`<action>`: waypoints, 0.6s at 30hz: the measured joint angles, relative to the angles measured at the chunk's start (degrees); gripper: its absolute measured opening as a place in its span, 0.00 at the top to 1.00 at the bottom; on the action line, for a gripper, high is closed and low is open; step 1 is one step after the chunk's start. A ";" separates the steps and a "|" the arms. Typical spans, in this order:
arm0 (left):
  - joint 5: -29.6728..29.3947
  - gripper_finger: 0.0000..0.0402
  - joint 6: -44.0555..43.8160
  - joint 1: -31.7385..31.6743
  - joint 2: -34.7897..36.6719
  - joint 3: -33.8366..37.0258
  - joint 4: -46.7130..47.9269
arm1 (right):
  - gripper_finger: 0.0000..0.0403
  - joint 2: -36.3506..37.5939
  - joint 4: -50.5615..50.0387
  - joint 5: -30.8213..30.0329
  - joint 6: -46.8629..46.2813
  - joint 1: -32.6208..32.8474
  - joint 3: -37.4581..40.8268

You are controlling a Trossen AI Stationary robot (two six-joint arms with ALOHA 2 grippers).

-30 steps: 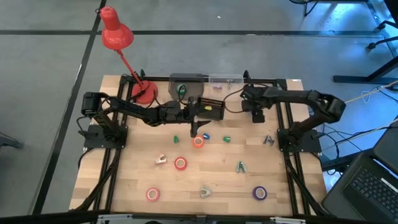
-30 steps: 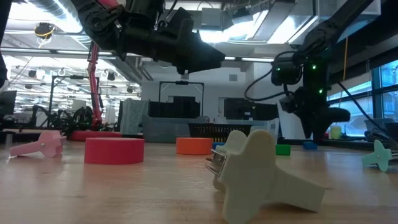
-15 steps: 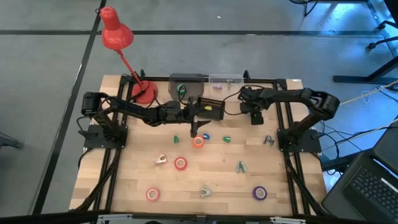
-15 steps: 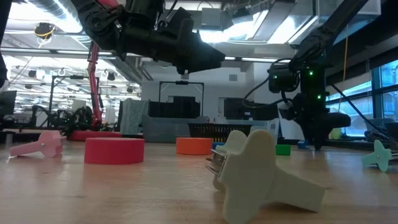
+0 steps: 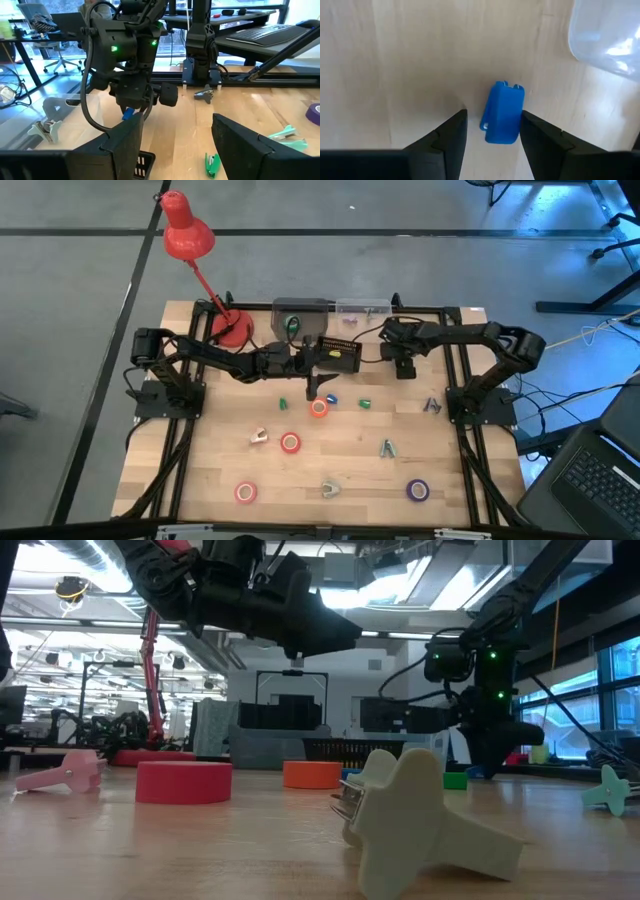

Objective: Pick and place Stapler, Stapler remover, tape
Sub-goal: Put the top blue mini-stapler into the black bin

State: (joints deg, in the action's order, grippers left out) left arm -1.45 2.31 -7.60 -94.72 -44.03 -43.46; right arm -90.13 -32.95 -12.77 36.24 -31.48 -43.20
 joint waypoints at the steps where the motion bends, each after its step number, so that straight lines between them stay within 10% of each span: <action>1: 0.00 0.43 0.37 0.00 0.00 0.00 0.00 | 0.56 0.00 -0.02 0.06 0.01 0.00 0.00; 6: 0.00 0.43 0.46 0.00 0.00 0.00 0.00 | 0.60 0.01 0.02 -0.13 0.00 0.96 0.00; 11: 0.00 0.43 0.47 0.00 0.00 0.00 0.02 | 0.85 0.09 0.00 -0.97 -0.91 2.73 0.00; 18: -0.50 0.43 2.70 0.00 0.00 0.00 -0.02 | 0.84 0.09 -2.83 0.26 -6.10 6.88 -1.52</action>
State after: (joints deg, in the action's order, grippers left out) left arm -1.96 5.01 -7.60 -94.72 -44.03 -43.48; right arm -90.04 -35.77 -12.51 30.14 -24.60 -44.72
